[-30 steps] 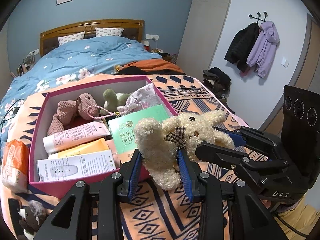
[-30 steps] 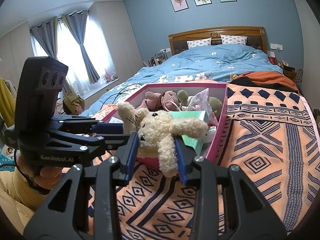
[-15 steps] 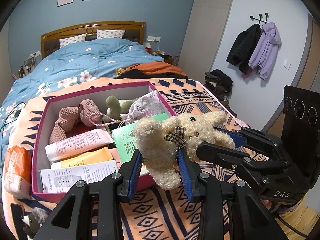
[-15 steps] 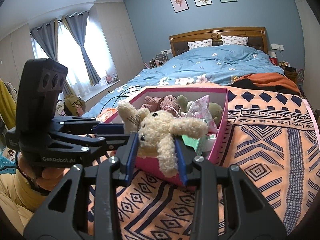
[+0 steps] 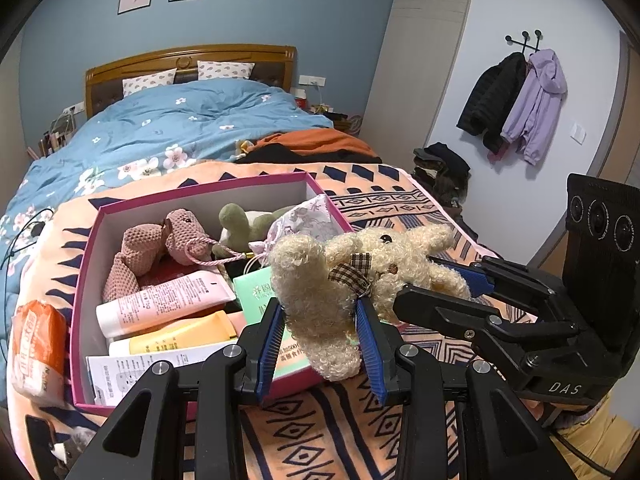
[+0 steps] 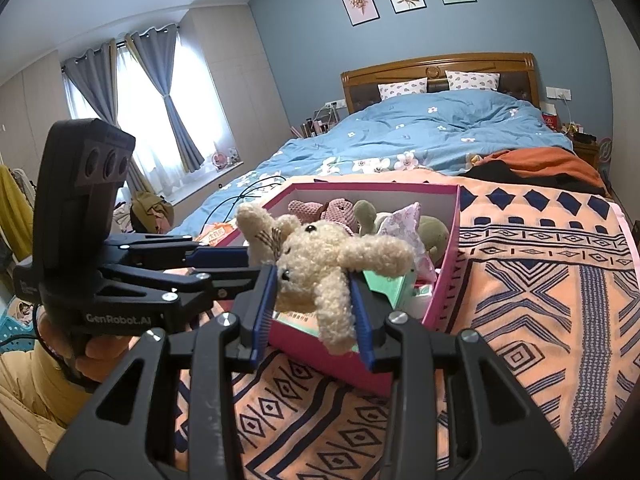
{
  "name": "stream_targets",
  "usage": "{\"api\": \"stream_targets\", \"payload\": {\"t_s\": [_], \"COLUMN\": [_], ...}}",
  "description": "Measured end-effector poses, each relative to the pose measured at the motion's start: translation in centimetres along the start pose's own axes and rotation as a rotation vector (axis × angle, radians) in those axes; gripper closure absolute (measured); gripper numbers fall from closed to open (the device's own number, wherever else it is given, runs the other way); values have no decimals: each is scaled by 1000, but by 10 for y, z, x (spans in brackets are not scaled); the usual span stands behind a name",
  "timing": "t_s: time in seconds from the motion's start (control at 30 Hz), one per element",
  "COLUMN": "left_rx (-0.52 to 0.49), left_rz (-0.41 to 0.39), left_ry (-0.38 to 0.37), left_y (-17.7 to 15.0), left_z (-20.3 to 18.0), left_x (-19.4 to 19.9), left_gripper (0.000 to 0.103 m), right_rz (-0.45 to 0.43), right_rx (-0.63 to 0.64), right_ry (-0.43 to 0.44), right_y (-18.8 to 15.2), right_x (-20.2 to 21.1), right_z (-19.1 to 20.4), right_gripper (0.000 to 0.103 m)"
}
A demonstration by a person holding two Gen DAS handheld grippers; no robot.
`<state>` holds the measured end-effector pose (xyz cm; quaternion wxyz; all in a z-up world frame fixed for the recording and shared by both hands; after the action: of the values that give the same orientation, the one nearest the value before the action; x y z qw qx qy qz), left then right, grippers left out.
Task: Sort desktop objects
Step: 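Carry the held cream teddy bear over the pink box with both grippers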
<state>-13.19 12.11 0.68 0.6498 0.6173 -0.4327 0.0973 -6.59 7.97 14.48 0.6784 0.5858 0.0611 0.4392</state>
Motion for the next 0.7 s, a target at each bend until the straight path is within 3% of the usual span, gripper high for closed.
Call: {"api": "stream_targets", "payload": {"t_s": [0.7], "left_rx": [-3], "left_rz": [-14], "left_ry": [18], "left_y": [24], "left_z": [6], "left_x": [-7], "left_gripper": [67], "right_rz": [-3], "right_rx": [-9], "right_ry": [13], "right_y": [21], "right_x": [-8], "right_z": [-12], "right_gripper": [65]}}
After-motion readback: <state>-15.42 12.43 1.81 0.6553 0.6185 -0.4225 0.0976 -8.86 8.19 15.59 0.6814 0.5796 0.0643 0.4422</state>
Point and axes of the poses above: each gripper's, at about its wrist camera, not at the fingertips, and x roughly against the way its jaws point, z to its left, y to its top, the point moved 10 cm from there along -x, roughly the way its jaws point, and after that the axes turned 4 degrees about y, right-handed, at the moved point
